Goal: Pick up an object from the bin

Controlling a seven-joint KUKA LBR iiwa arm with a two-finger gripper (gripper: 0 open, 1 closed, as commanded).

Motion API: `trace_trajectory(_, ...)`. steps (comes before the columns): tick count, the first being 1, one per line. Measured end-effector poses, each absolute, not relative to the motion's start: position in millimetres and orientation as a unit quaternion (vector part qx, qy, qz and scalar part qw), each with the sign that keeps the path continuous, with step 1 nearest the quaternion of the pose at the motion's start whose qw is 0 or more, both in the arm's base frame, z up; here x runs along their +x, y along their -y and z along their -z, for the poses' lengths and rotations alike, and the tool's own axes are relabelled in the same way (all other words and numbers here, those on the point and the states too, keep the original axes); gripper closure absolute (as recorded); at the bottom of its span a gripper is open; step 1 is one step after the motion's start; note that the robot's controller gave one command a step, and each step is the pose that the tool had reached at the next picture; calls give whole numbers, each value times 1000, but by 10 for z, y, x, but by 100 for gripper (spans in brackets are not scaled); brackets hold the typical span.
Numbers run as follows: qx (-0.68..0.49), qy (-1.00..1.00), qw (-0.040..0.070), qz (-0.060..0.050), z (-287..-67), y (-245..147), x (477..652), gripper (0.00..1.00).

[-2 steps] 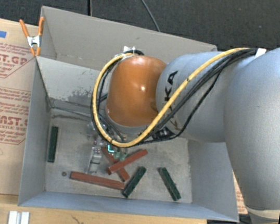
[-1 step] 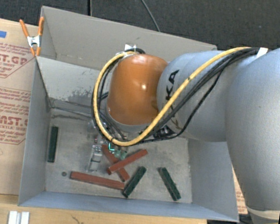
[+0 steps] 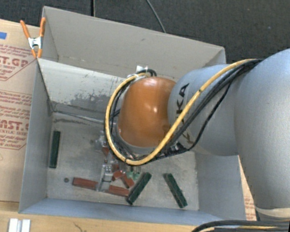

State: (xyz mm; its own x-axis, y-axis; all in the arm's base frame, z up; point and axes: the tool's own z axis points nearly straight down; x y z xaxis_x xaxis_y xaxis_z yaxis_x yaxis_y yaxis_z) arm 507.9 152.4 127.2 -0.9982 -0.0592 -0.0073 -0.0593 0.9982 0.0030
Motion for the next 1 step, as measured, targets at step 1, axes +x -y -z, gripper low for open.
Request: trace_trajectory(1,-131,-991,-1,0,-1009,-1356,5116,0)
